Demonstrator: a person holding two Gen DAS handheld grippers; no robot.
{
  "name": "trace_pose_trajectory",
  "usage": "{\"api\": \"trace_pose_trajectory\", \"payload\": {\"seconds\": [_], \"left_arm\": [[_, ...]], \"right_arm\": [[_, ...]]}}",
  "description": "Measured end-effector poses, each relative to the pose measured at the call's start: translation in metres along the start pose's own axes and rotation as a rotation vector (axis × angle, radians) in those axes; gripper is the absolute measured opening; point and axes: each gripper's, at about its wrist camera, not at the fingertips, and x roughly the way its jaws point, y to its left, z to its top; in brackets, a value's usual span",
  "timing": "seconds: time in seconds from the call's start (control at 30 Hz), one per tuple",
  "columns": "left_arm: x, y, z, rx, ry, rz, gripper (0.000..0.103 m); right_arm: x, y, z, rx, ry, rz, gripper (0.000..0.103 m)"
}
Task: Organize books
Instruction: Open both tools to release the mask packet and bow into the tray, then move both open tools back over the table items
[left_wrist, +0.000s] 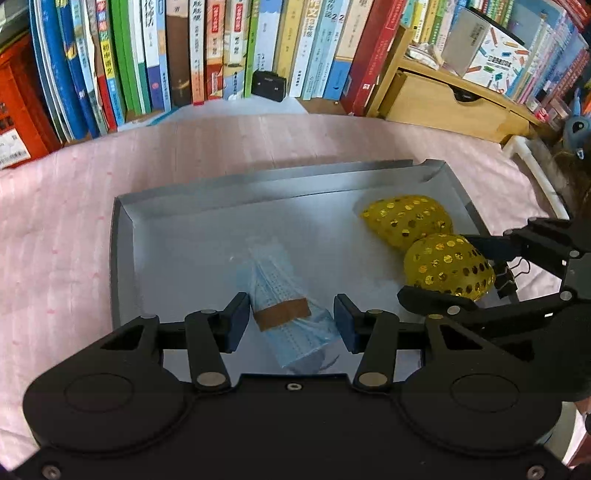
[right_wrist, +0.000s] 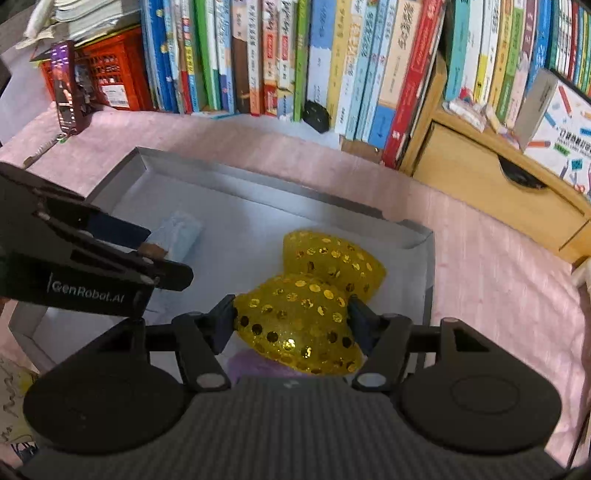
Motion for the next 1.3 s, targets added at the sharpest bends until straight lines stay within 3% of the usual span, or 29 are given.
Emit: {"api": "trace_pose_trajectory", "payload": {"seconds": [0.2,0.27,0.37,0.73,1.0,1.3], "left_arm": [[0.002,0.001,0.002,-0.006,0.026,0.007,0.05],[0.002,0.003,0.003,-0.022,0.03,0.012,0.051],[-0.004,0.005,0.004,-0.034,0.017,-0.006,0.054],[-0.041,-0.003,-0.006,-0.022,-0.037,-0.026,0.06],[-0.084,-0.009,-0.027,-0.011,-0.098,-0.025,0.061],[-0.142,-0.025,-0.068,0.046,-0.219,-0.012,0.067]], "right_arm": [[0.002,-0.005,0.001,0.024,0.015,0.018,0.073],[0.002,-0.006,0.001,0.027,0.011,0.013,0.08],[0.0,-0.007,0.0,0.036,0.005,0.025,0.087],[-0.029,0.0,-0.008,0.042,-0.047,0.041,0.094],[-0.068,0.004,-0.024,0.053,-0.111,0.031,0.094],[-0.124,0.013,-0.056,0.061,-0.239,0.013,0.098]]}}
